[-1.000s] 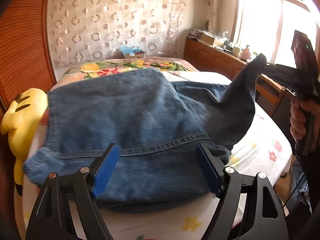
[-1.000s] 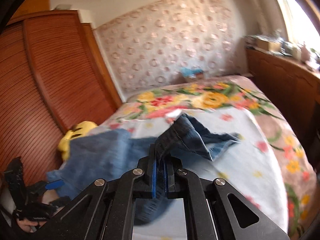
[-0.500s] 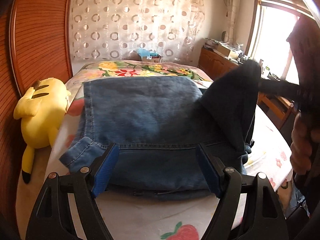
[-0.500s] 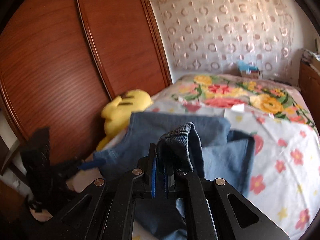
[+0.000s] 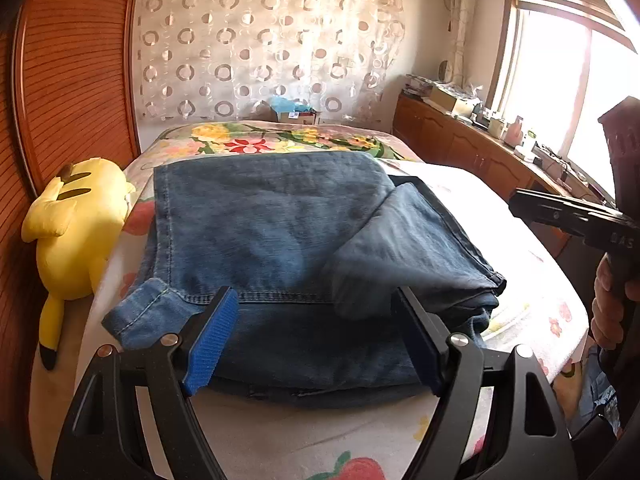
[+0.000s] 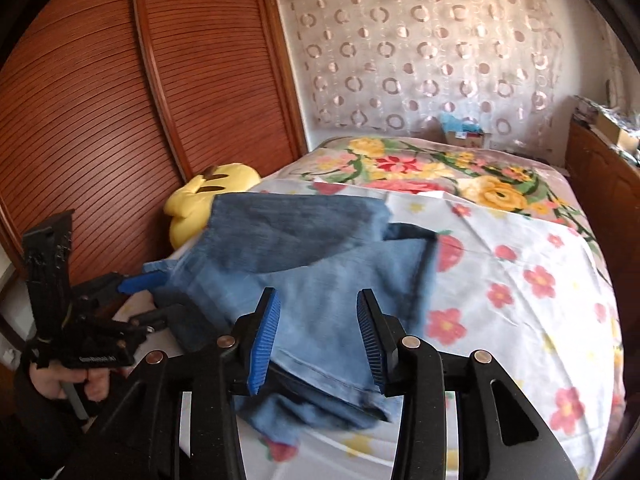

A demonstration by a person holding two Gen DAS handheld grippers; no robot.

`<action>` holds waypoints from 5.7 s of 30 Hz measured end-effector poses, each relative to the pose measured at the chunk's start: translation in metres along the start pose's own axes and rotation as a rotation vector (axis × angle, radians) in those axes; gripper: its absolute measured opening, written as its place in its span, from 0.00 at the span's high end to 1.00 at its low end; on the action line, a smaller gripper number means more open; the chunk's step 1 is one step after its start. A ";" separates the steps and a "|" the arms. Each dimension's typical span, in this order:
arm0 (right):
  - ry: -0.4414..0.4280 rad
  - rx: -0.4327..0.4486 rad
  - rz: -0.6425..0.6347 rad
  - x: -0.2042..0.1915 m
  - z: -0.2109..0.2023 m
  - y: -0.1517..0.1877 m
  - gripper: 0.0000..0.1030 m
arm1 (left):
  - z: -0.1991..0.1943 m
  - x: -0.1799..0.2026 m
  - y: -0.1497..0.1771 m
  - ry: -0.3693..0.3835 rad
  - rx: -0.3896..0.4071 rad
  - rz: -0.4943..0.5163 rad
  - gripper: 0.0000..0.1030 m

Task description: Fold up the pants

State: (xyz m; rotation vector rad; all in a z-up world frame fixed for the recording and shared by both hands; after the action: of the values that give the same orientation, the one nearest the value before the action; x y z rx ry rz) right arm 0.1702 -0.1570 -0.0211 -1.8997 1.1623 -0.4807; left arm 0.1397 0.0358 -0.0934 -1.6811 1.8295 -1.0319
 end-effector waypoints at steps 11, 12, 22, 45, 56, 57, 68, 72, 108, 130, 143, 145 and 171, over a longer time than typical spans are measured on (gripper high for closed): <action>0.062 -0.036 0.050 0.004 0.018 0.011 0.53 | 0.010 0.007 0.003 -0.004 -0.028 0.026 0.23; 0.065 -0.043 0.053 0.004 0.021 0.013 0.52 | 0.012 0.008 0.004 -0.005 -0.033 0.028 0.23; 0.063 -0.130 0.094 0.001 0.052 0.027 0.52 | 0.022 0.009 0.012 -0.003 -0.070 0.041 0.23; -0.034 -0.149 0.064 0.013 0.058 0.030 0.90 | 0.024 0.026 0.004 0.079 -0.065 0.096 0.88; -0.053 0.045 -0.050 -0.007 0.013 -0.068 0.93 | -0.043 0.035 -0.030 0.100 0.083 0.110 0.91; -0.061 0.059 -0.067 -0.012 0.013 -0.079 0.93 | -0.047 0.033 -0.031 0.099 0.090 0.107 0.91; -0.141 0.041 -0.190 -0.069 0.078 -0.133 0.93 | -0.058 -0.025 -0.020 0.025 0.095 0.015 0.91; -0.137 -0.008 -0.228 -0.079 0.119 -0.144 0.93 | -0.047 -0.040 -0.005 0.011 0.067 -0.013 0.91; -0.103 -0.056 -0.281 -0.123 0.191 -0.162 0.60 | -0.046 -0.097 0.013 -0.109 0.043 -0.088 0.30; 0.007 -0.049 -0.168 -0.027 0.103 -0.059 0.59 | -0.024 -0.080 0.013 -0.068 0.034 -0.083 0.42; 0.045 -0.111 -0.152 -0.011 0.081 -0.008 0.59 | 0.002 -0.067 0.014 -0.093 -0.038 -0.019 0.70; 0.045 -0.115 -0.149 -0.008 0.079 -0.003 0.59 | 0.002 -0.069 0.018 -0.092 -0.033 -0.029 0.76; 0.019 -0.104 -0.074 0.005 0.066 0.016 0.59 | -0.025 -0.085 0.004 -0.138 0.005 -0.051 0.59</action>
State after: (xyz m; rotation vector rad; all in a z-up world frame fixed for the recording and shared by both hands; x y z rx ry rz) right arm 0.2085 -0.1352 -0.0726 -2.0379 1.1524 -0.4882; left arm 0.1321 0.1243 -0.0947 -1.7586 1.7027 -0.9160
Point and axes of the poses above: each gripper's, at about its wrist camera, not at the fingertips, and z roughly the way its jaws point, x to its right, y to its underside, the point moved 7 cm from there along z, roughly the way its jaws point, and after that the axes turned 2 degrees about y, right-handed, at the moved point
